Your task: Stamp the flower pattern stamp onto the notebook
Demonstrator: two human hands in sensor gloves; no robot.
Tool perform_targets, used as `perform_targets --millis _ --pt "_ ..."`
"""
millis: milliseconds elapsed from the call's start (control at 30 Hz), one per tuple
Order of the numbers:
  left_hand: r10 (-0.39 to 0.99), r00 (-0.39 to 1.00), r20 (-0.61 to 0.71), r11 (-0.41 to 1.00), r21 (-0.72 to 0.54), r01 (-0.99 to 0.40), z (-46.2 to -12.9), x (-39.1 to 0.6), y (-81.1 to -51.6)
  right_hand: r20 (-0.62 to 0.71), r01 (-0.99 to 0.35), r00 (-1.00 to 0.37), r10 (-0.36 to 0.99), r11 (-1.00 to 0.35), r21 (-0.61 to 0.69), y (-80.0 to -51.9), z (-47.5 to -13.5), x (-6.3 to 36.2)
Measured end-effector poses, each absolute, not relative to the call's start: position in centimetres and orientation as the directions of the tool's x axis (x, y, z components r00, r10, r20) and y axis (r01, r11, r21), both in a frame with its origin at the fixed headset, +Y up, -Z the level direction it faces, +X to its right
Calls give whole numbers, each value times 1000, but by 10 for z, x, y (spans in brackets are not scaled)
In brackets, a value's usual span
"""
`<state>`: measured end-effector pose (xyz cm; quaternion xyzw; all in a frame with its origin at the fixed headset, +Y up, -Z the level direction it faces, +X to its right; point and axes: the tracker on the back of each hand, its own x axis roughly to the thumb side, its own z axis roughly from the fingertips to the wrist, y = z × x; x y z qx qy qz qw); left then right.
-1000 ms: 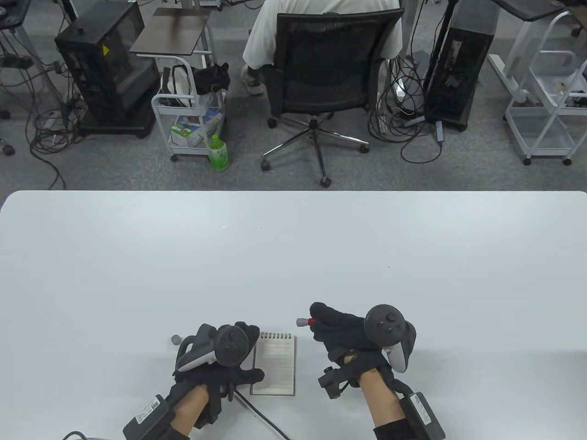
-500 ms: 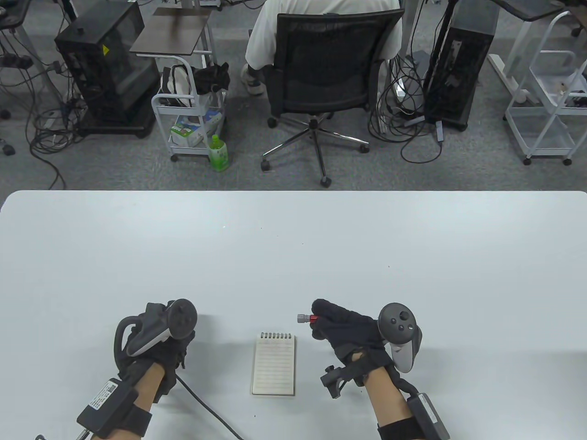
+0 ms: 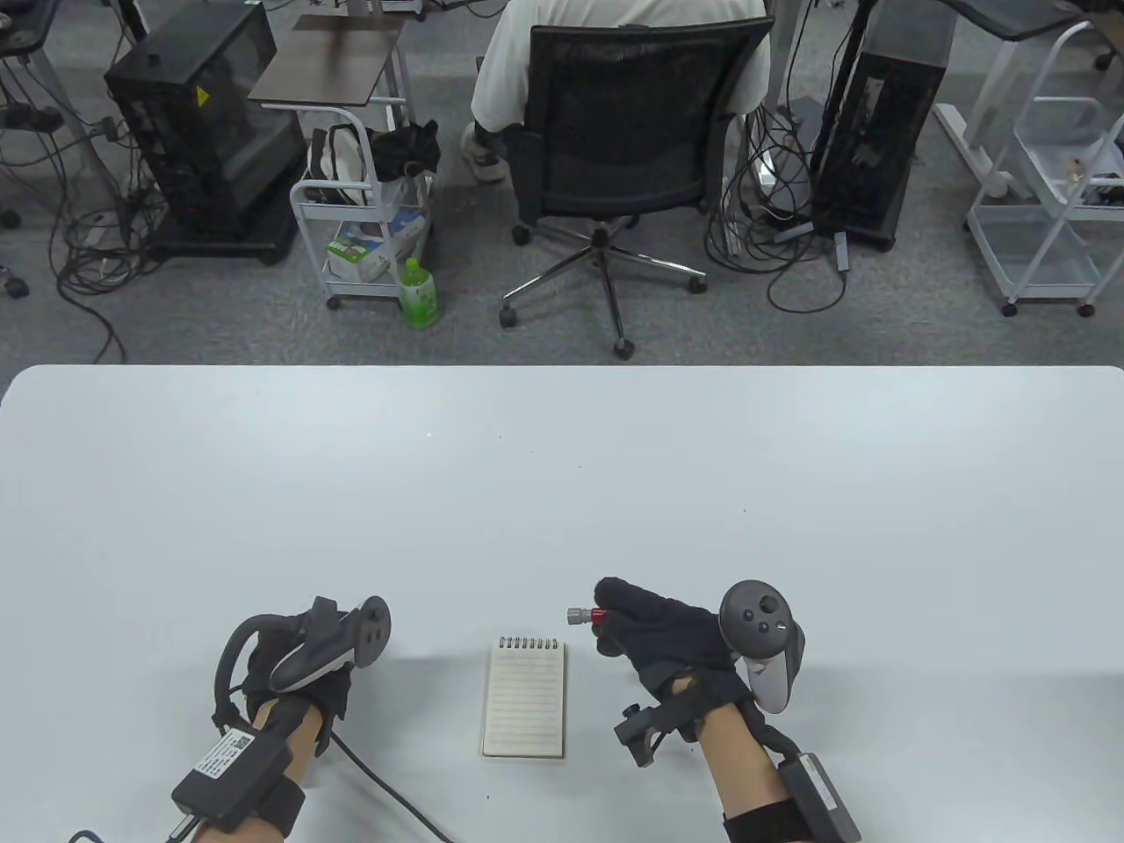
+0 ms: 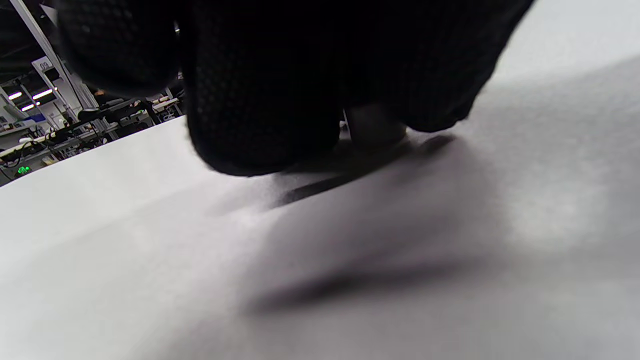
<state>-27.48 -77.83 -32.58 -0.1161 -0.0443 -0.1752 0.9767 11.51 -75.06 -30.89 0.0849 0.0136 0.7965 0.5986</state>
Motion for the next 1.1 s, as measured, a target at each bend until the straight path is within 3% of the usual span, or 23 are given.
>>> perform_targets --millis 167,333,467,633,800,867,1100 --pt "-358 924 137 908 -182 378 -326 -270 -781 118 -947 -279 953 -293 131 -751 -309 114" --pt "-270 957 101 937 -201 286 -327 -278 -776 115 -950 -274 955 -287 125 -751 -309 113" --pt "-34 998 61 991 -124 42 -327 -282 -750 100 -960 -250 963 -260 103 -751 -308 113" --pt "311 943 117 950 -69 -304 -324 -268 -720 80 -973 -204 976 -211 93 -752 -307 112" --pt "612 756 230 779 -12 -627 -316 -239 -702 77 -985 -141 987 -148 93 -750 -305 110" --pt "741 614 272 643 -26 -765 -311 -225 -702 78 -987 -116 990 -124 106 -748 -304 107" --pt "851 434 295 480 -106 -871 -307 -198 -723 102 -983 -107 989 -121 136 -744 -301 100"
